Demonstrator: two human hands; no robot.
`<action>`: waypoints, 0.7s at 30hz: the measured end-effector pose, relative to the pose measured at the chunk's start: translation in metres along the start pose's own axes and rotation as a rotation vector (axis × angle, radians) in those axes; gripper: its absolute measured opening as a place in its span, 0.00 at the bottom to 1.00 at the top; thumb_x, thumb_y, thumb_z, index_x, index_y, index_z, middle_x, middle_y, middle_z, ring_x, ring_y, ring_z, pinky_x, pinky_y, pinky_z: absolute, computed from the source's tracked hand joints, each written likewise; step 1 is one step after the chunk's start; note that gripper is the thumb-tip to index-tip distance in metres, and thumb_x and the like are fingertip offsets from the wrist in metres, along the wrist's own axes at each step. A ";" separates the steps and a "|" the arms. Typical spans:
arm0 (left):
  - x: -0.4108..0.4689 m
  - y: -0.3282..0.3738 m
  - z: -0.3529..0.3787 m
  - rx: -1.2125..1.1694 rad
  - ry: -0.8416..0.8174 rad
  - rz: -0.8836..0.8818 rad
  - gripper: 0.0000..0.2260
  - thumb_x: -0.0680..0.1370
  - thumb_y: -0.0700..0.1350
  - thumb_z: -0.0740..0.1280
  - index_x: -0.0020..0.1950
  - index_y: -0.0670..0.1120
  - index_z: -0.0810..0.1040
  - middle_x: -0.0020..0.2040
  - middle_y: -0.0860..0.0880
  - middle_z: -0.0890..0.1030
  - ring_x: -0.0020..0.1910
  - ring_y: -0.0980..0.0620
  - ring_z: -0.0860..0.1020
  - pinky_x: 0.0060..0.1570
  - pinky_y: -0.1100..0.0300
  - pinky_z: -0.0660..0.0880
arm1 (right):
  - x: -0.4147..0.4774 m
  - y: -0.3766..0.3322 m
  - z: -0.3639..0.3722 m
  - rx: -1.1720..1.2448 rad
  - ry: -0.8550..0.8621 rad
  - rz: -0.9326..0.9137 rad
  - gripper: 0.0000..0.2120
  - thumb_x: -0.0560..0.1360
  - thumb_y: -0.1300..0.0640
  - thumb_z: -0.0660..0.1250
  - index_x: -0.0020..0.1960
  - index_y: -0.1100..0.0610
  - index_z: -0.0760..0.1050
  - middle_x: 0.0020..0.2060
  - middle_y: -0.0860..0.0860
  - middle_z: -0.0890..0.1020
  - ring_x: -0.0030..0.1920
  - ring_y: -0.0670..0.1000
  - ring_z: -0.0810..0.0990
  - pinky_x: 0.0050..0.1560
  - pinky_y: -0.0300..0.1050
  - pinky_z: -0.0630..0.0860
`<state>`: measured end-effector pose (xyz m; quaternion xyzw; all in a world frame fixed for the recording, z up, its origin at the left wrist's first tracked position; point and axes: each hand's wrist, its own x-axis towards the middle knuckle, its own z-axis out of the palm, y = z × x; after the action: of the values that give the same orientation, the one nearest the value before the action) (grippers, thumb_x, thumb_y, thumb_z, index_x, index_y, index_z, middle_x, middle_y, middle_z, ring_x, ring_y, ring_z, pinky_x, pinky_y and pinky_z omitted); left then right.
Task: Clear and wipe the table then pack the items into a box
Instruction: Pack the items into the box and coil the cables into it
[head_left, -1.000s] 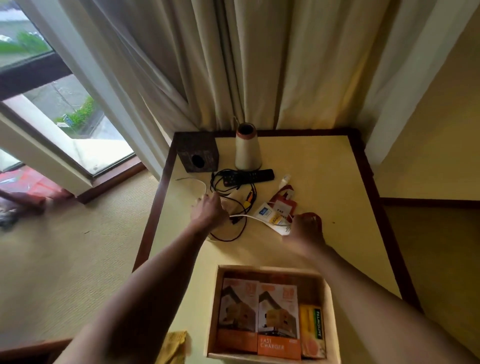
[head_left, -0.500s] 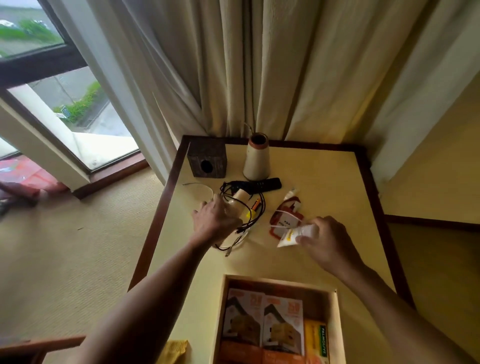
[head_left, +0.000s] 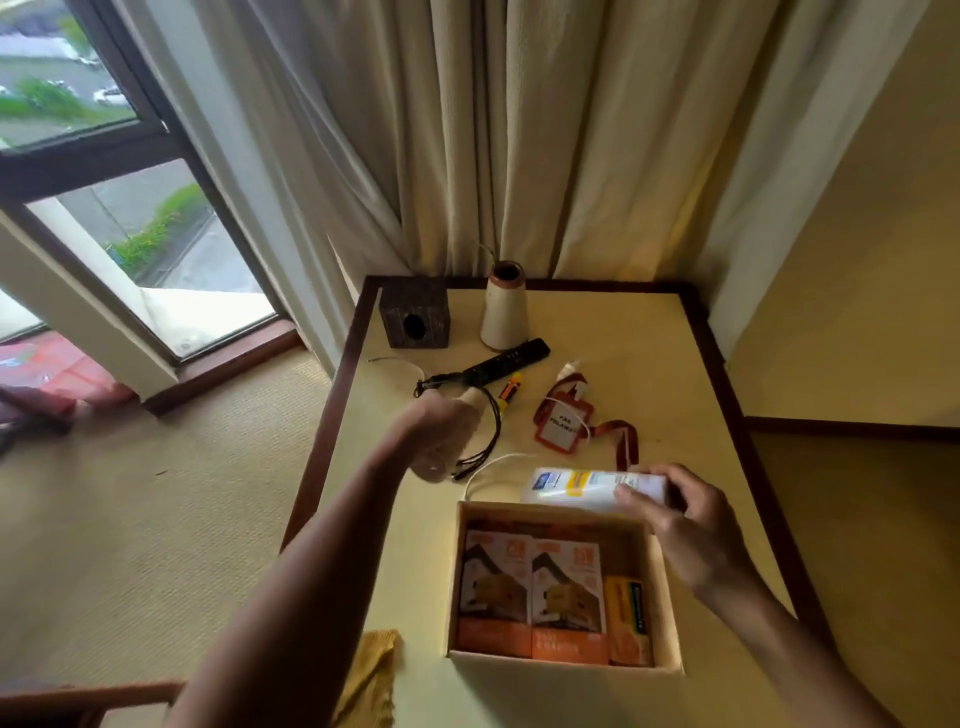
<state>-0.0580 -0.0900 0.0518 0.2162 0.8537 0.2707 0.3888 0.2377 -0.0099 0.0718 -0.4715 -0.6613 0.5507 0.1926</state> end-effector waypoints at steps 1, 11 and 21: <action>-0.011 0.006 -0.009 0.206 -0.074 0.013 0.12 0.79 0.54 0.68 0.48 0.45 0.78 0.45 0.44 0.82 0.40 0.49 0.80 0.43 0.55 0.77 | -0.006 0.007 0.001 -0.011 -0.064 0.039 0.08 0.75 0.55 0.74 0.53 0.50 0.80 0.47 0.50 0.85 0.42 0.46 0.86 0.34 0.37 0.79; -0.096 -0.030 -0.025 0.482 -0.076 0.485 0.17 0.79 0.43 0.72 0.67 0.45 0.75 0.62 0.46 0.79 0.53 0.54 0.79 0.43 0.69 0.76 | -0.042 0.076 0.030 -0.358 -0.414 0.143 0.16 0.72 0.61 0.74 0.57 0.48 0.78 0.48 0.45 0.82 0.41 0.41 0.81 0.36 0.30 0.73; -0.100 -0.043 0.107 0.424 -0.142 0.610 0.31 0.71 0.63 0.68 0.73 0.56 0.70 0.64 0.51 0.80 0.60 0.51 0.79 0.57 0.50 0.80 | -0.044 0.084 0.031 -0.558 -0.444 -0.103 0.17 0.73 0.63 0.74 0.59 0.48 0.83 0.55 0.37 0.81 0.55 0.35 0.76 0.51 0.20 0.67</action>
<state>0.0790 -0.1490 0.0210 0.5545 0.7579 0.1759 0.2952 0.2699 -0.0677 -0.0030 -0.3409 -0.8348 0.4276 -0.0644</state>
